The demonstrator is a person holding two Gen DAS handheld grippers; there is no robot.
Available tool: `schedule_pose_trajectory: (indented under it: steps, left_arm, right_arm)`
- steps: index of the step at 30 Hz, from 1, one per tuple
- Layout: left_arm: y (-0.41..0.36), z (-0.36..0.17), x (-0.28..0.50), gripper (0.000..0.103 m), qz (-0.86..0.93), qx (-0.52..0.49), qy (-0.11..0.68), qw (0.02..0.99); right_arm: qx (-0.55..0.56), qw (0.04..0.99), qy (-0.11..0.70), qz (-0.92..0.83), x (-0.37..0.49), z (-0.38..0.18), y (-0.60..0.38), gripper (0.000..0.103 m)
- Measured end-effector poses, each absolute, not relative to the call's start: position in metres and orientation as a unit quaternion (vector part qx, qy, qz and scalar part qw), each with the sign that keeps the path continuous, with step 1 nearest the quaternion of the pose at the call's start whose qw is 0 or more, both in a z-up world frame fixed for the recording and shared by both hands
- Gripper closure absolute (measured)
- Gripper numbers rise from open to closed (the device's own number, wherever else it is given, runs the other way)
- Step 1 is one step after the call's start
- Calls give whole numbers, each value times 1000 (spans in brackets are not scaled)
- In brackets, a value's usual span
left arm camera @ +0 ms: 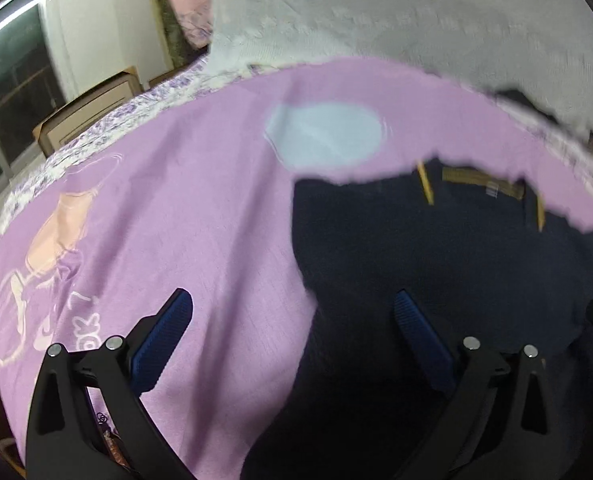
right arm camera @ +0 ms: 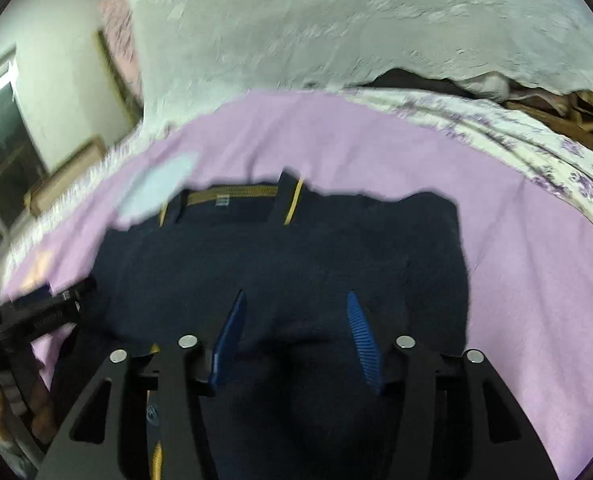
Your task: Fold small clothes
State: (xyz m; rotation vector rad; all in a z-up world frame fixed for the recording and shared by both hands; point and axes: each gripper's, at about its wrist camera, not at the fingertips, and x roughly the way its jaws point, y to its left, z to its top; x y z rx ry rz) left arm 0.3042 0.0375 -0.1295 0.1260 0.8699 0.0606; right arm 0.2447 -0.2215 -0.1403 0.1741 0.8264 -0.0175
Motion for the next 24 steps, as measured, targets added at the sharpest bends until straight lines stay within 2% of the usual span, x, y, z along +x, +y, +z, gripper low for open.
schedule_pose_trajectory:
  steps: [1,2,7,12,16,18,23,24]
  left_arm:
    - [33,-144,315,4,24,76,457,886]
    - [35,-144,318,4,22,67,460,885]
    - [46,-130,302,4,16,34,436,899]
    - [39,-110,248,4,-6,46,390,920]
    - [36,-129,195,4,-58,51,429,900]
    - [35,-144,176,4,-66,64,448,889]
    - [32,-149,130,4,-72,107,434,892]
    - [34,-149,124,4,-75,112,431,892]
  right_arm:
    - [78,913,400,-9,239,-147,-223,45]
    - [73,915,397,-11,238,-143,-219,45]
    - [101,924,369,-11,213,-129,-223,45]
    - [104,922,372,-2,180,-129,-217,40]
    - [108,918,381,4,154,-133,-215,39]
    - [103,917,384,11,136,-134,-213,35]
    - [70,915,396,24,92,-143,-205,33]
    - [71,915,396,26,85,-143,-207,30]
